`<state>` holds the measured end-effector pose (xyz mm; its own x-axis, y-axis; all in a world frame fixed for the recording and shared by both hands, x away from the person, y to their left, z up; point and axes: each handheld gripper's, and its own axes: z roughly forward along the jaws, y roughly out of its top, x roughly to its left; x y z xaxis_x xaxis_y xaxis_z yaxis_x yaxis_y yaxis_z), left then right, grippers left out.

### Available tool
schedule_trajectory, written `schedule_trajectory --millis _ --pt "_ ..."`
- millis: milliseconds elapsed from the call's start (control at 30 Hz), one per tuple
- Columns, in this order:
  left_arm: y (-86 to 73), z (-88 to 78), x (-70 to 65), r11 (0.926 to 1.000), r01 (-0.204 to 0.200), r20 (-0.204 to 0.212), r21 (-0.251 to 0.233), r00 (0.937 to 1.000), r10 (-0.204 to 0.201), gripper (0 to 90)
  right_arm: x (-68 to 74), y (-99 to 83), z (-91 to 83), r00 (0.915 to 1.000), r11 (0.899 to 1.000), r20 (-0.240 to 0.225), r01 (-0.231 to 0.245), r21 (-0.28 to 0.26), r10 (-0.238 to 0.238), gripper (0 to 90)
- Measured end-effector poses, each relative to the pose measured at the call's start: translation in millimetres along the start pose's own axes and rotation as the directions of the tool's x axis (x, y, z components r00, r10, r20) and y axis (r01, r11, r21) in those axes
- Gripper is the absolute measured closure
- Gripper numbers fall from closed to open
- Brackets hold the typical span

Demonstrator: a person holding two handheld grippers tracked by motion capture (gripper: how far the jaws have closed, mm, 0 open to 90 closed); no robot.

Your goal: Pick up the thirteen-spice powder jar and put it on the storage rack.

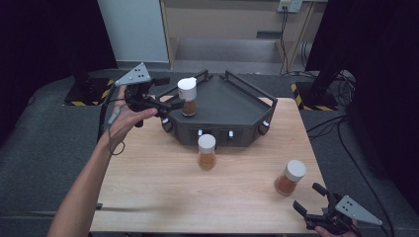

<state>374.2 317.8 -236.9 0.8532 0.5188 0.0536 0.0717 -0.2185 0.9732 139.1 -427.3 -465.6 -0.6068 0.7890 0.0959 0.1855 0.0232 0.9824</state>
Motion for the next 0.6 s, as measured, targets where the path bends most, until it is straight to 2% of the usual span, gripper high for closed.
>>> schedule_trajectory --millis 233,600 --pt "-13.9 -16.2 -10.1 0.9997 -0.01 0.017 -0.022 0.9998 0.01 2.0 0.3 0.5 0.3 1.0 1.0 0.001 0.004 0.003 -0.004 1.5" --pt "-33.1 -38.9 -34.1 0.9988 -0.04 0.0 -0.027 0.9992 0.04 2.1 0.6 0.7 0.7 1.0 1.0 0.002 0.006 0.003 -0.006 1.6"
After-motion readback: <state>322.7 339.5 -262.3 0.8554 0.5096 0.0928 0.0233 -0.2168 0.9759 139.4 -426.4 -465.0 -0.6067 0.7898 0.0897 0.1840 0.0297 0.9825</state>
